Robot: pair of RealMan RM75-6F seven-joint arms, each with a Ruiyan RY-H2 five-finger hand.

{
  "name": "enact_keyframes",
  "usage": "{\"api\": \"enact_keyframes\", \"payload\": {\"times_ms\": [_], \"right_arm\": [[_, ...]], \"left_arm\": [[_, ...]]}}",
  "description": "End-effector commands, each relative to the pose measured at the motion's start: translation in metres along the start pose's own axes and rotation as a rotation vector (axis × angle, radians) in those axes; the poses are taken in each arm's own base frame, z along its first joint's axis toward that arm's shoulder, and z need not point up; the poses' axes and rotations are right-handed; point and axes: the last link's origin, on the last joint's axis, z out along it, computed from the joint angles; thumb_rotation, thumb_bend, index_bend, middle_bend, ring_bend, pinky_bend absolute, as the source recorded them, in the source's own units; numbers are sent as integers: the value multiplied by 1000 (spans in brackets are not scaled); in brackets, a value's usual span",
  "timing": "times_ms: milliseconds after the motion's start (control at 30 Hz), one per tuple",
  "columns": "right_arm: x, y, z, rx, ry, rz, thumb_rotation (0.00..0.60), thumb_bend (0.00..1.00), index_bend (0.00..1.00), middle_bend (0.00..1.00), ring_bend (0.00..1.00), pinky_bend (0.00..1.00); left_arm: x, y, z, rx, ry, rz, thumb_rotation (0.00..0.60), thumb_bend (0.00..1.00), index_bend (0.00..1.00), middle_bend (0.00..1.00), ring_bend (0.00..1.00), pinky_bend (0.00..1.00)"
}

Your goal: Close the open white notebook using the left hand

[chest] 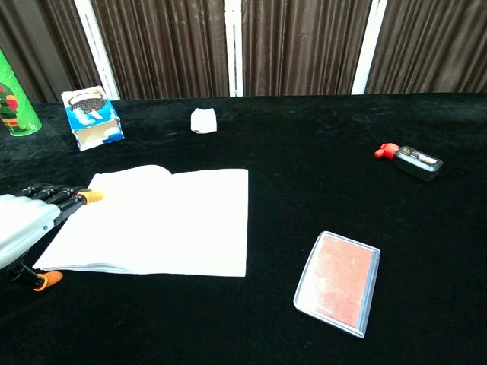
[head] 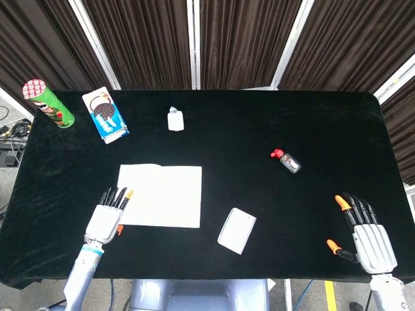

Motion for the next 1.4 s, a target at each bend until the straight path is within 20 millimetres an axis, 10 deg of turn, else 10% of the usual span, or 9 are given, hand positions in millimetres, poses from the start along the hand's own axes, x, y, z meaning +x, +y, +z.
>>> {"api": "enact_keyframes", "payload": {"times_ms": [33, 567, 1400], "right_arm": [[0, 0, 0, 0, 0, 1, 600, 84, 0, 0, 0, 0], [-1, -1, 0, 1, -5, 1, 600, 85, 0, 0, 0, 0], [4, 1, 1, -9, 5, 18, 600, 84, 0, 0, 0, 0]], "left_arm": [[1, 1, 3, -1, 12, 3, 600, 291, 0, 0, 0, 0], [17, 11, 0, -48, 147, -8, 600, 518, 0, 0, 0, 0], [67, 71, 24, -175, 331, -37, 600, 413, 0, 0, 0, 0]]}}
